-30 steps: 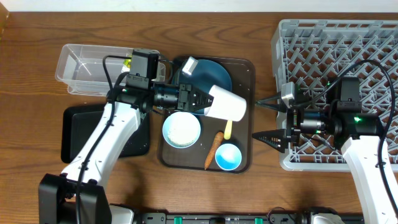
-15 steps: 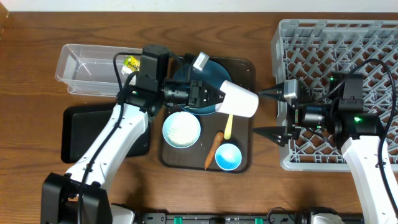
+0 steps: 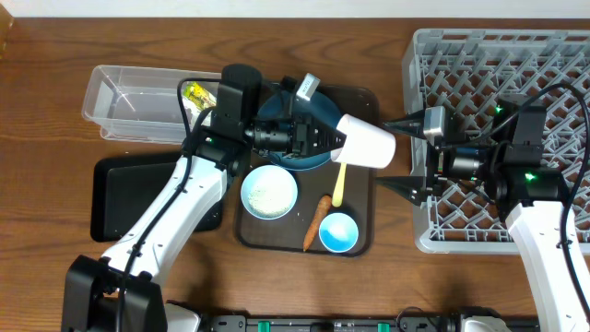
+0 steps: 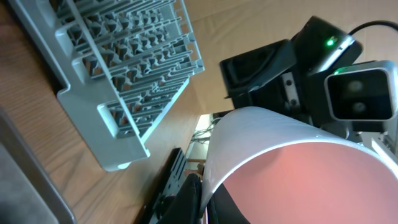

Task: Sort waste into correct bins and load items into the dishwasher rack
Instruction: 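Lift the pink cup and pass it toward the right gripper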

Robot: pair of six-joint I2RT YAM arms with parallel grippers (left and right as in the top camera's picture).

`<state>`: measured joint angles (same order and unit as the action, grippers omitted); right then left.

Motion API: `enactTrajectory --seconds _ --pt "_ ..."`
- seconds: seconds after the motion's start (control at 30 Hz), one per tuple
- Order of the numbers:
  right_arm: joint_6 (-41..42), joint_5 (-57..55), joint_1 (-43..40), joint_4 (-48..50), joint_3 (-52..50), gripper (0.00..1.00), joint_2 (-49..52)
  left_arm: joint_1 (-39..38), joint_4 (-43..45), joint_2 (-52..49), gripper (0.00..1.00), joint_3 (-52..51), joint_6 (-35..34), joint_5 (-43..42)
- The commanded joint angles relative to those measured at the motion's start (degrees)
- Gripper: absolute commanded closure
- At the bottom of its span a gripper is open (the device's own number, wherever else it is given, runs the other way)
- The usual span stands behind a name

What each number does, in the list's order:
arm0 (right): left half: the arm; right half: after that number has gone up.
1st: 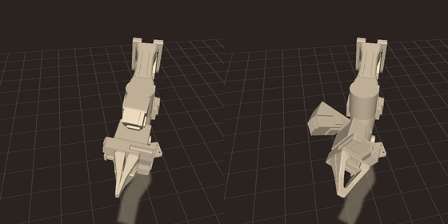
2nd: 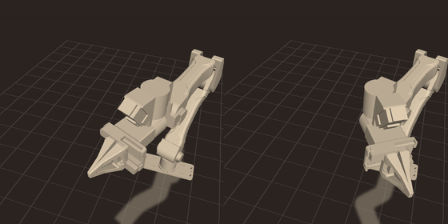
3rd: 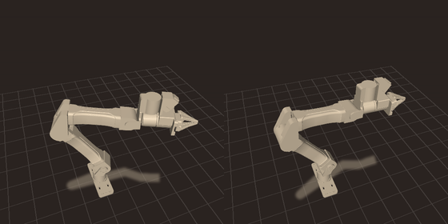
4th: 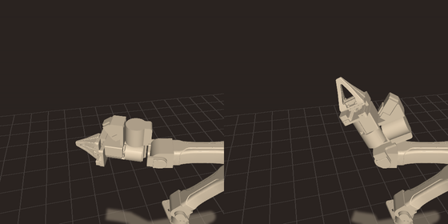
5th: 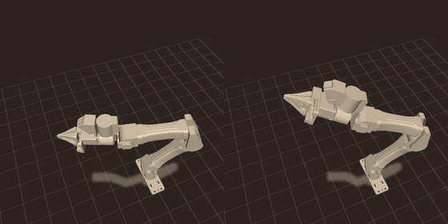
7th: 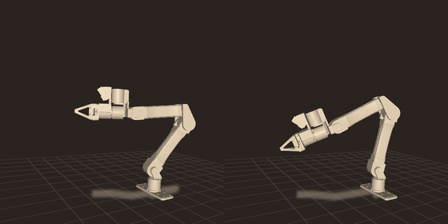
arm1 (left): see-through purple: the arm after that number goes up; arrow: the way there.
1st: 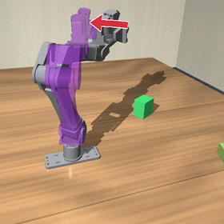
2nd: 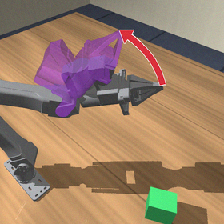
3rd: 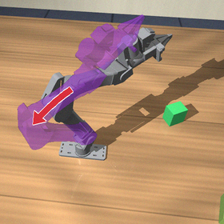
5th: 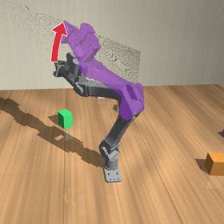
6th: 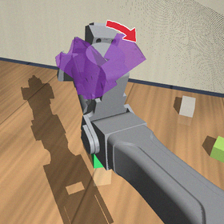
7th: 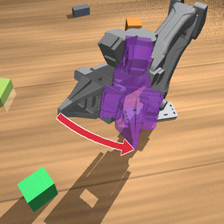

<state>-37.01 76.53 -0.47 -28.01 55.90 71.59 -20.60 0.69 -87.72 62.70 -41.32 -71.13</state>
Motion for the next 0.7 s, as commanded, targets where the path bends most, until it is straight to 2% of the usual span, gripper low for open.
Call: enactTrajectory --seconds 0.0,0.3,0.67 --pt "1.4 0.2 0.2 0.4 1.0 0.02 0.3 -0.5 1.5 -0.2 0.94 0.0 -5.2 0.3" --pt "1.5 0.2 0.2 2.6 1.0 0.05 0.3 -1.5 2.3 -0.2 0.94 0.0 -8.8 0.3" --pt "6.2 0.1 0.3 7.8 1.0 0.09 1.1 -1.5 2.9 -0.2 0.94 0.0 -12.2 1.2"
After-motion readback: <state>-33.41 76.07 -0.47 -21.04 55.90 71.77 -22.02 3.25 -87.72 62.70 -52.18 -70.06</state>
